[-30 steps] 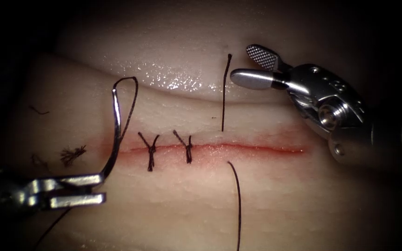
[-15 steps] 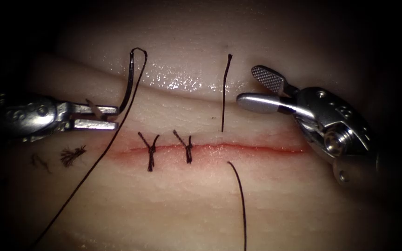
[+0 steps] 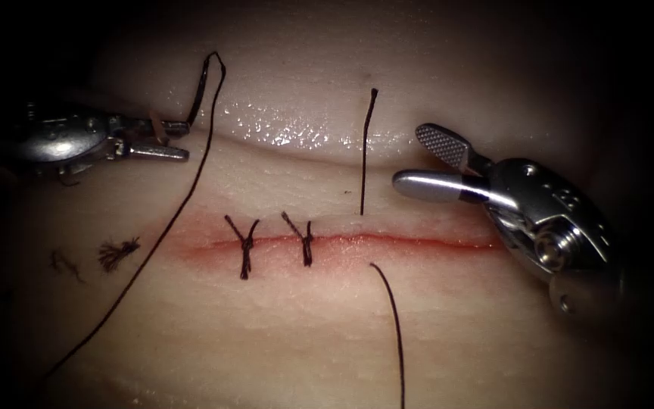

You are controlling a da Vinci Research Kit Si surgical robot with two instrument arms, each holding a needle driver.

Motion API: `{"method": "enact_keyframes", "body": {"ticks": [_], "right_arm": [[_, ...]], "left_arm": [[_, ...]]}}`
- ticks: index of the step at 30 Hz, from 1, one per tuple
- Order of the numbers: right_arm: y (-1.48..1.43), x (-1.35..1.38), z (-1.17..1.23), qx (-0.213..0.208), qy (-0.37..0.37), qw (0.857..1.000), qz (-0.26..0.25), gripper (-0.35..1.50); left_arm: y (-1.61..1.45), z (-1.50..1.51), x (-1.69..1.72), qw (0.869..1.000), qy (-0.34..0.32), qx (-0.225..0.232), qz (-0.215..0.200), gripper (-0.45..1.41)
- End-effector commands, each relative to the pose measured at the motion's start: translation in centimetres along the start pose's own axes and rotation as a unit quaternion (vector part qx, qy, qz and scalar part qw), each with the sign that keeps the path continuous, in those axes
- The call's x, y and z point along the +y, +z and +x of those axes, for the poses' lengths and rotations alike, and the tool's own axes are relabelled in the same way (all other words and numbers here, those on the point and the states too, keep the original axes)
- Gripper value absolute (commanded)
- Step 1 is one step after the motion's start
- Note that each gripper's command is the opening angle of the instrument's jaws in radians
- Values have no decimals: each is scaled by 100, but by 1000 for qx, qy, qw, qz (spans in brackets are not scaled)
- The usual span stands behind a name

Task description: Wound Closure

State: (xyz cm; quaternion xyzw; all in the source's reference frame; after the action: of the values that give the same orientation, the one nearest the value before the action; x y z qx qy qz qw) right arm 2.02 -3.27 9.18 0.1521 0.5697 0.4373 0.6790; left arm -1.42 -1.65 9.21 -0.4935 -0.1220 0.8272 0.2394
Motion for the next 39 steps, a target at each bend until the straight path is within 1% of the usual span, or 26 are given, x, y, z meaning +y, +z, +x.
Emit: {"method": "enact_keyframes", "body": {"ticks": [1, 4, 7, 10, 14, 17, 20, 24, 26, 28, 30, 32, 34, 37, 39], "right_arm": [[3, 1, -5, 1, 1, 1000, -3, 128], [-5, 4, -4, 4, 2, 1000, -6, 128], [-11, 6, -4, 7, 2, 1000, -7, 128], [-15, 7, -4, 8, 2, 1000, -6, 128], [-16, 7, -5, 8, 2, 1000, -6, 128], [-16, 5, -5, 8, 2, 1000, -6, 130], [-15, 4, -5, 8, 1, 1000, -7, 130], [-16, 3, -6, 9, -11, 1000, -7, 130], [-17, 2, -6, 12, -40, 999, -7, 128], [-18, 1, -5, 10, -75, 997, -7, 122], [-20, 0, -2, -3, -111, 994, -6, 108], [-21, -1, 3, -22, -137, 990, -6, 107], [-23, -1, 8, -34, -157, 987, -11, 108], [-27, -2, 17, -47, -174, 984, -10, 118], [-30, -2, 22, -50, -181, 982, -11, 120]], "left_arm": [[5, -3, 0, 1000, -3, -7, 19, 56], [-1, 0, 2, 999, -13, -19, 36, 96], [-9, 10, 8, 999, -11, -25, 47, 113], [-20, 24, 14, 997, 14, -15, 70, 118], [-41, 44, 16, 995, 35, 10, 93, 118], [-63, 59, 11, 993, 45, -6, 105, 123], [-84, 72, 9, 993, 39, -18, 108, 123], [-97, 86, 22, 992, 45, -19, 113, 121], [-94, 93, 38, 992, 55, -18, 113, 121], [-88, 99, 55, 992, 59, -12, 108, 114], [-78, 107, 76, 991, 80, -7, 105, 103], [-66, 114, 96, 987, 116, -7, 108, 98], [-49, 121, 120, 980, 165, -6, 111, 93], [-23, 128, 153, 965, 237, -7, 112, 84], [-7, 129, 168, 957, 272, -15, 101, 81]]}}
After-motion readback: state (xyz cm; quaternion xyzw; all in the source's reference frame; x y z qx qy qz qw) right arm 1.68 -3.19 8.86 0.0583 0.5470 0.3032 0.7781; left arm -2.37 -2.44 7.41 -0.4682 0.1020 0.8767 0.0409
